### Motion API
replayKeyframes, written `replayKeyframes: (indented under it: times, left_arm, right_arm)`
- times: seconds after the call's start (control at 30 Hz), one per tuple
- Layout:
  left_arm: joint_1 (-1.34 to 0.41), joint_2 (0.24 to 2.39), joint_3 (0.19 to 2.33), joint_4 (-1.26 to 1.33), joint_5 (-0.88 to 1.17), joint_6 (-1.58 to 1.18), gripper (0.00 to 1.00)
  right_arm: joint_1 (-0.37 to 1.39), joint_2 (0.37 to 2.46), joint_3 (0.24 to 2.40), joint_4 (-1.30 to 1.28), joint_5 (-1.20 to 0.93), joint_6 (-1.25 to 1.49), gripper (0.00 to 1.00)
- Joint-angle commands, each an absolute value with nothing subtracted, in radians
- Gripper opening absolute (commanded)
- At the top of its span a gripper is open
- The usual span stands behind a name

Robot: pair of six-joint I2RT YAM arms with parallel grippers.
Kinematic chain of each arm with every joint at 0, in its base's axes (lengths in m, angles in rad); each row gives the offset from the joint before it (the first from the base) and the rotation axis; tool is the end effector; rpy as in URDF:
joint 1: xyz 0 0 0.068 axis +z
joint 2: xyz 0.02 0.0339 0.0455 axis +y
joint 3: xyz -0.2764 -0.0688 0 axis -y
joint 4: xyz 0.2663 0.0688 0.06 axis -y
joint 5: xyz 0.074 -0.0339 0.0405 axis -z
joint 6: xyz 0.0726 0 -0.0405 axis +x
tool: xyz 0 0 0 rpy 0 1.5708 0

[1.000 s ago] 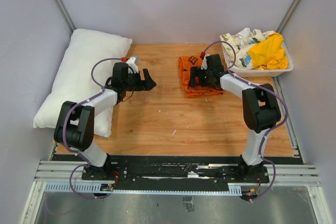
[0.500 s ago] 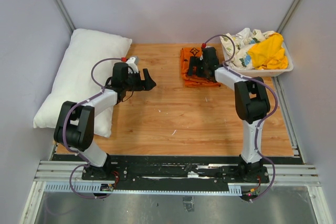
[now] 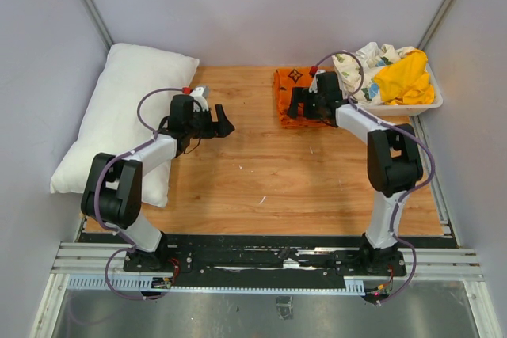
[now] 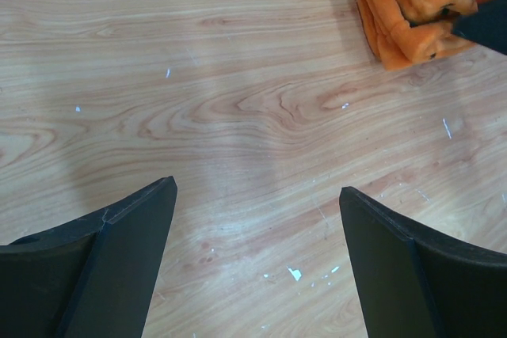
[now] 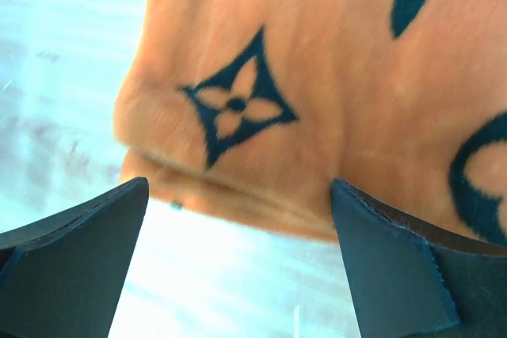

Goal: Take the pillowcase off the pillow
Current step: Move the pillowcase to the center of the board, then reset both arms

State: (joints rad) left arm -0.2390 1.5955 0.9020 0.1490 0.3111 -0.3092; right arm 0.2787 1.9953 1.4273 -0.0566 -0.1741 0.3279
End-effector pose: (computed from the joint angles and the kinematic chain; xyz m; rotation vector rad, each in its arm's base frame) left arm 0.3760 -0.1145 0.1916 0.1143 2.1524 -0.6516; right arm 0.4855 0.1520 0.1876 -0.0448 2.2347 0.5273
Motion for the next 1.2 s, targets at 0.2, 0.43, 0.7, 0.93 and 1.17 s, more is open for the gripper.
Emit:
replayKeyframes:
  times: [0.2, 0.43, 0.7, 0.93, 1.17]
  left_arm:
    - [-0.242, 1.434, 0.973, 0.119, 0.326, -0.332, 0.89]
    - [-0.241, 1.254, 0.986, 0.033, 0.258, -0.319, 0.98]
    - [-0.168, 1.075, 1.061, -0.146, 0.143, -0.374, 0.99]
    - [-0.11, 1.002, 1.04, -0.165, 0.187, -0.407, 0.99]
    - [-0.103, 1.043, 1.047, -0.125, 0.197, -0.398, 0.99]
  right_arm:
    - [0.27, 1.602, 1.279, -0.114, -0.368, 0.221, 0.98]
    - [0.268, 1.39, 1.15, -0.046, -0.369, 0.343, 0.98]
    - [0.263, 1.113, 0.888, -0.071, -0.284, 0.37, 0.98]
    - [0.262, 0.896, 0.762, -0.121, -0.201, 0.392, 0.98]
    - [0.262, 0.877, 0.765, -0.144, -0.175, 0.363, 0.98]
